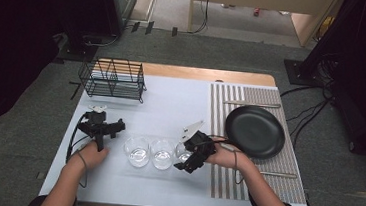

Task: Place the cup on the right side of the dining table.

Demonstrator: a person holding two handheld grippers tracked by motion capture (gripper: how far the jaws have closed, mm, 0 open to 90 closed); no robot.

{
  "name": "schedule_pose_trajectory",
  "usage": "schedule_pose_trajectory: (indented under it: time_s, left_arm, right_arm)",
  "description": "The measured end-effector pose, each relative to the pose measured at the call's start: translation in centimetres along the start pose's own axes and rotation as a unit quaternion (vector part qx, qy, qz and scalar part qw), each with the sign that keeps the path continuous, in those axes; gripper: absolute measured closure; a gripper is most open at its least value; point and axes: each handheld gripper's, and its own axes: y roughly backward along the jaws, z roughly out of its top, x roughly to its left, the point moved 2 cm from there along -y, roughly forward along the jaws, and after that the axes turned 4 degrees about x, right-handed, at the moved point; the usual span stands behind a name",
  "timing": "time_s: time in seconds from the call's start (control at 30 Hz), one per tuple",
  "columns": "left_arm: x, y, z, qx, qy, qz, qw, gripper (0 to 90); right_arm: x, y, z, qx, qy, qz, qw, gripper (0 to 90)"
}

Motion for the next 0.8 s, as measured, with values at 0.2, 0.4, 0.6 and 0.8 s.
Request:
schedule_pose_trajectory:
  time_s: [0.2, 0.4, 0.6, 0.8]
  left_arm:
    - [0.00, 0.00, 0.00, 0.000, 0.000, 0.000, 1.0000, 0.0]
    - [0.00, 0.00, 0.00, 0.000, 0.000, 0.000, 1.0000, 0.0]
    - [0.00, 0.00, 0.00, 0.000, 0.000, 0.000, 1.0000, 0.0]
    - [0.00, 0.00, 0.00, 0.000, 0.000, 0.000, 1.0000, 0.0]
  right_arm:
    - [-0.01, -0.02, -0.17, 0.005, 0.004, -0.001, 1.0000, 11.0]
    - [0.08, -0.05, -0.14, 0.000, 0.010, -0.008, 0.9999, 11.1]
    - [0.10, -0.10, -0.10, 0.004, 0.013, -0.010, 0.9999, 12.7]
    - [0.28, 0.00, -0.06, 0.001, 0.018, 0.000, 0.9998, 18.9]
